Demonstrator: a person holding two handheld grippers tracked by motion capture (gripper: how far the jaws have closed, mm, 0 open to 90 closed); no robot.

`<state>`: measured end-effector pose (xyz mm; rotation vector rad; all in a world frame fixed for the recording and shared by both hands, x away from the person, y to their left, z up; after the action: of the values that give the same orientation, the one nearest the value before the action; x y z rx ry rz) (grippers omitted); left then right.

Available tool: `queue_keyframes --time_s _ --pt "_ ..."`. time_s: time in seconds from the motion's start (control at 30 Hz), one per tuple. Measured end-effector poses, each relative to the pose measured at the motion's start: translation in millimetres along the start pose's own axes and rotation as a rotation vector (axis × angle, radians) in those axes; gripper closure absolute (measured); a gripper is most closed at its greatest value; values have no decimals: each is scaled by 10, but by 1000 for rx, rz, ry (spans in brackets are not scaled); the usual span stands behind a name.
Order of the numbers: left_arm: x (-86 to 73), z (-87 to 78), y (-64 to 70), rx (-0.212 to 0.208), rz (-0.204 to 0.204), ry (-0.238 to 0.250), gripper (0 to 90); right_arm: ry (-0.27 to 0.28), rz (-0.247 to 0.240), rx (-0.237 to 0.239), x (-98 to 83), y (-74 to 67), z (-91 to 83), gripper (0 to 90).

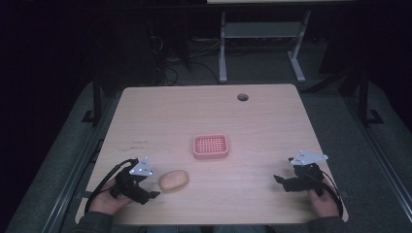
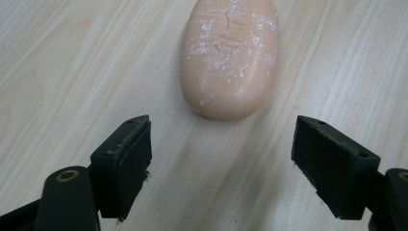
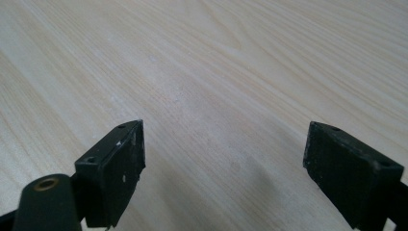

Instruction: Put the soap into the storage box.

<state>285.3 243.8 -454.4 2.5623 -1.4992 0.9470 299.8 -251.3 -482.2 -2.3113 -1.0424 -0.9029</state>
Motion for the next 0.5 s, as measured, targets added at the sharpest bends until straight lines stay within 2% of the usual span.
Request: queue_keyframes --time_s 0.5 --pt "132 38 12 -12 28 3 216 -1 -2 1 -2 2 -2 142"
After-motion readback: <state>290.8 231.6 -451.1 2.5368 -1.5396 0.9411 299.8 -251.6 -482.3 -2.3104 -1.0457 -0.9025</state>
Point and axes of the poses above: each handheld gripper's, and its own axes: z roughly forward along the jaws, x roughly out of its top, y roughly to its right, the point moved 3 cm from there along z, roughly forward along the jaws, and after that the axes turned 15 degrees about x, right-handed, at the moved point
